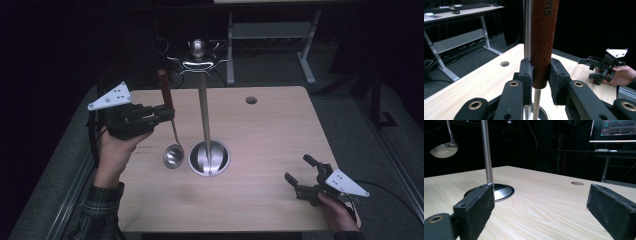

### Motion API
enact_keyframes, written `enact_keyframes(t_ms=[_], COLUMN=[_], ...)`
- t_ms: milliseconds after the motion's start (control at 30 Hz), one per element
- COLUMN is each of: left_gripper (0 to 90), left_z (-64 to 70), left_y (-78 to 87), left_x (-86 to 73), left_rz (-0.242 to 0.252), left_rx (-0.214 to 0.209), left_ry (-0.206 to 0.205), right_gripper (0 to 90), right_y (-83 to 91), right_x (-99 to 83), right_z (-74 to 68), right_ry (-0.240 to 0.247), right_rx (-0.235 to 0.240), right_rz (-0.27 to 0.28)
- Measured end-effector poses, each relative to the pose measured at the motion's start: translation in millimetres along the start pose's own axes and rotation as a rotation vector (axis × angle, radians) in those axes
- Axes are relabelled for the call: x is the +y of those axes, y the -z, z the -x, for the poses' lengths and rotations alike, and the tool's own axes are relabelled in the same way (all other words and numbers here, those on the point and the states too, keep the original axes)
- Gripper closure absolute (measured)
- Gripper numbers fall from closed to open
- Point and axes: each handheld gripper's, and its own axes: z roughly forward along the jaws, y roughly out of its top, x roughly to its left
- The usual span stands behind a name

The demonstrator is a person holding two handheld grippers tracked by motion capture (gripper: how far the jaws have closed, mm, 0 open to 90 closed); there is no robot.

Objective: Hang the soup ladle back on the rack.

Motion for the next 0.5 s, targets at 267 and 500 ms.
enact_keyframes(t_ms=[267, 500], left_gripper=[74.1, 74.1], left_z=[3.8, 6.0], left_y=[-4.5, -9.7], left_x=[6.5, 9.9], left_rz=[0.008, 0.004], left_rx=[-0.013, -0.022], left_ry=[-0.008, -0.014], right_gripper=[7.2, 7.2], right_y=[0.0, 0.0], right_x=[0.0, 0.0], right_z=[0.0, -0.1], right_ry=[-0.001, 0.000], right_rx=[0.000, 0.000], right_rz=[0.000, 0.000])
